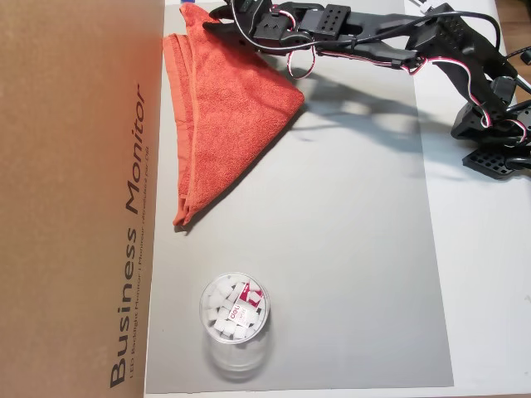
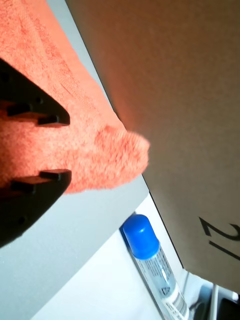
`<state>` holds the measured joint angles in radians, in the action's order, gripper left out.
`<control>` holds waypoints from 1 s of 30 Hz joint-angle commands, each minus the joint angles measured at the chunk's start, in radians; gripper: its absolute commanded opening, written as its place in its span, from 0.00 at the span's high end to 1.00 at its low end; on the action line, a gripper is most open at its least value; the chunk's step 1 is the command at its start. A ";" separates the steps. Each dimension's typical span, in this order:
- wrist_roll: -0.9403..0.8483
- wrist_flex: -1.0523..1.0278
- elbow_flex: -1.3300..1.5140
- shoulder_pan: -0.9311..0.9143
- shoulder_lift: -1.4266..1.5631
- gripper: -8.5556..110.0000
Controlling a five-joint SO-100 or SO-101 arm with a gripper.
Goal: Fold the blanket.
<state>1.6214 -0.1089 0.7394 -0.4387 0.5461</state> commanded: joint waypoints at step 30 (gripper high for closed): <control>-0.219 -0.017 0.164 0.040 0.299 0.93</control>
<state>1.4082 -0.1243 0.8912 -0.4126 0.7317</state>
